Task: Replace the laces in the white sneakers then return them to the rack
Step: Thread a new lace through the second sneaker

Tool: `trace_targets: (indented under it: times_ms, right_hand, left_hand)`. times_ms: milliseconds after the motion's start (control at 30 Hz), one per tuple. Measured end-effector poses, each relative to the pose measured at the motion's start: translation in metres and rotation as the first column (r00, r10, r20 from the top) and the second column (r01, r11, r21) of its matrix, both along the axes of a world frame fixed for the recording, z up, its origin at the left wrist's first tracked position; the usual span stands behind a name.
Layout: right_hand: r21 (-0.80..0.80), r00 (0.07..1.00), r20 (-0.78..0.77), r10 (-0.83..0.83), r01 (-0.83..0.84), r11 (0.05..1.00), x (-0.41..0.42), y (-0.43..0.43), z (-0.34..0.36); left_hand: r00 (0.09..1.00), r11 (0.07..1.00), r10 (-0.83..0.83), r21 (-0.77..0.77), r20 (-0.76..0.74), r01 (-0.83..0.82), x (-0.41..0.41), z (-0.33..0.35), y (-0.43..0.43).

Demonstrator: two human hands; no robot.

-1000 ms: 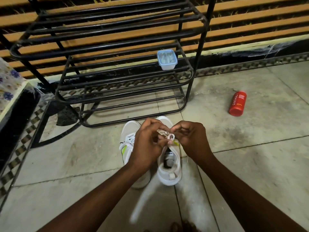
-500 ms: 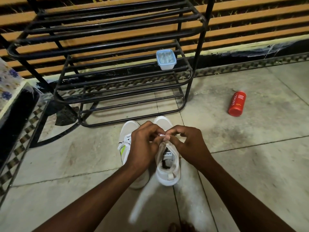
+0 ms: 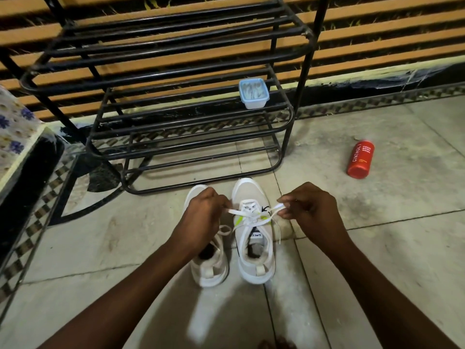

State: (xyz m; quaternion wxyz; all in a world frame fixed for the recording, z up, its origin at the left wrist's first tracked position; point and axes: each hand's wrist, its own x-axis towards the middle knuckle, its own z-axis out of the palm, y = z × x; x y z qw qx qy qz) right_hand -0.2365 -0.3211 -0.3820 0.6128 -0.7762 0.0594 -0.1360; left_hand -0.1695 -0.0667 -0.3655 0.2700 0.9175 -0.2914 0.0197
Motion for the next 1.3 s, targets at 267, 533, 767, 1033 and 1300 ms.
trace_targets:
  times_ms: [267,533,767,1033,1300]
  right_hand:
    - [0.143,0.985,-0.172,0.028,-0.003,0.99,-0.006,-0.006,0.015]
    - [-0.42,0.964,0.141,0.225,-0.147,0.895,-0.002,0.032,0.046]
    - [-0.606,0.936,0.278,0.215,-0.003,0.796,0.018,0.04,0.049]
    - [-0.521,0.969,0.244,0.029,0.106,0.847,0.024,0.028,0.026]
    - [-0.337,0.987,-0.019,0.16,-0.157,0.928,0.032,0.018,0.006]
  left_hand:
    - [0.989,0.986,0.109,-0.118,-0.101,-0.12,0.0,-0.004,0.002]
    - [0.636,0.615,0.026,-0.489,-0.771,-0.618,-0.001,0.026,-0.061]
    - [0.649,0.776,-0.01,-0.415,-0.761,-0.475,-0.008,0.022,-0.07]
    - [0.607,0.82,-0.148,-0.44,-0.781,-0.365,-0.006,0.02,-0.06]
    - [0.726,0.777,-0.045,-0.481,-0.687,-0.407,-0.008,0.008,-0.062]
